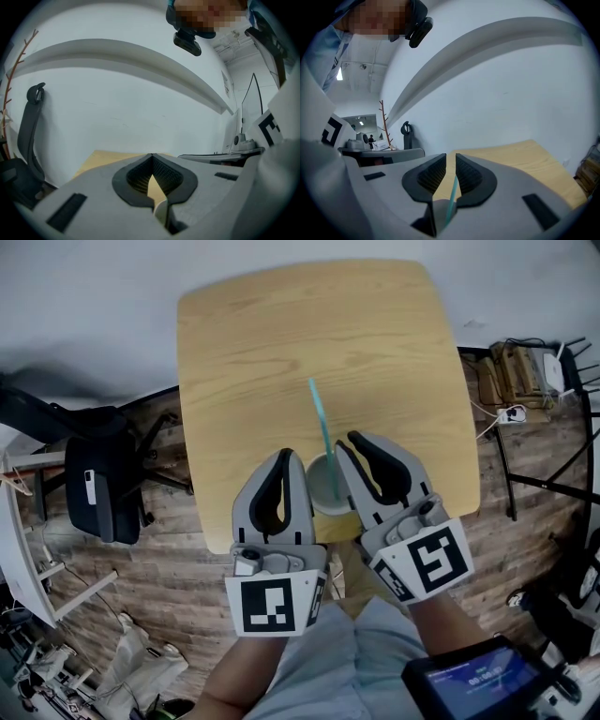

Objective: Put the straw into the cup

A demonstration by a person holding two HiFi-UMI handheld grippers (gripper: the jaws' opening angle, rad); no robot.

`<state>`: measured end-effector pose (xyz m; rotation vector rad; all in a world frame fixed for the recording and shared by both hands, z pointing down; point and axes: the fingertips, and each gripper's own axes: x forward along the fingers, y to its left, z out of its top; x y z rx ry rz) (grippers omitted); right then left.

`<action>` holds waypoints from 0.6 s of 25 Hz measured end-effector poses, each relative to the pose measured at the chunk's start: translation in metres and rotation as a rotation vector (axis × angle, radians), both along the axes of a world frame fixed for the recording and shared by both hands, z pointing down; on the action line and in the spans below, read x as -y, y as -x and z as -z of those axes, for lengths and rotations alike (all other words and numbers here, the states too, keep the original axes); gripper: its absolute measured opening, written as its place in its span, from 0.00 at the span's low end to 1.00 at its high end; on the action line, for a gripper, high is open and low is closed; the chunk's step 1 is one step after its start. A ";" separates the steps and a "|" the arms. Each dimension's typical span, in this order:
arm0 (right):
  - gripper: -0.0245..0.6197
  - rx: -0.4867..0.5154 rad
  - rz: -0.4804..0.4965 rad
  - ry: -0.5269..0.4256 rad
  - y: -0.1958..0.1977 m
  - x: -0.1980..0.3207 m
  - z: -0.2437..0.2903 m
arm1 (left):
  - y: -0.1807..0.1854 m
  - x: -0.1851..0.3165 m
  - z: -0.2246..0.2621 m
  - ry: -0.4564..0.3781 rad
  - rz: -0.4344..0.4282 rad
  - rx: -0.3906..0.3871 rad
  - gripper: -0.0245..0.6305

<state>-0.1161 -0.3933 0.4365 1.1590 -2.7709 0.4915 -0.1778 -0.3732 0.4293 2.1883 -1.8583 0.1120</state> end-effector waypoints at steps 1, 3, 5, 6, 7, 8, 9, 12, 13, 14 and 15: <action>0.13 0.005 -0.003 -0.009 -0.001 0.000 0.004 | -0.001 0.000 0.004 -0.009 -0.002 0.001 0.04; 0.13 0.012 -0.008 -0.028 -0.002 -0.002 0.015 | -0.003 -0.002 0.015 -0.028 -0.005 0.001 0.04; 0.13 0.017 -0.010 -0.047 -0.003 -0.007 0.029 | -0.004 -0.007 0.028 -0.047 -0.007 -0.001 0.04; 0.13 0.019 -0.011 -0.061 -0.003 -0.009 0.037 | -0.005 -0.009 0.035 -0.061 -0.009 0.000 0.04; 0.12 0.022 -0.014 -0.080 -0.003 -0.011 0.046 | -0.005 -0.010 0.043 -0.080 -0.013 0.002 0.04; 0.11 0.025 -0.018 -0.103 -0.003 -0.012 0.055 | -0.006 -0.010 0.052 -0.102 -0.018 0.005 0.04; 0.09 0.030 -0.022 -0.127 -0.003 -0.013 0.065 | -0.006 -0.011 0.061 -0.124 -0.024 0.008 0.04; 0.07 0.040 -0.025 -0.190 -0.001 -0.020 0.095 | -0.009 -0.016 0.087 -0.178 -0.037 0.008 0.04; 0.06 0.041 -0.025 -0.207 0.000 -0.023 0.104 | -0.009 -0.020 0.096 -0.192 -0.041 0.007 0.04; 0.05 0.041 -0.028 -0.223 0.000 -0.027 0.113 | -0.010 -0.024 0.105 -0.208 -0.044 0.007 0.04; 0.05 0.039 -0.032 -0.240 0.001 -0.031 0.122 | -0.010 -0.027 0.113 -0.226 -0.049 0.008 0.04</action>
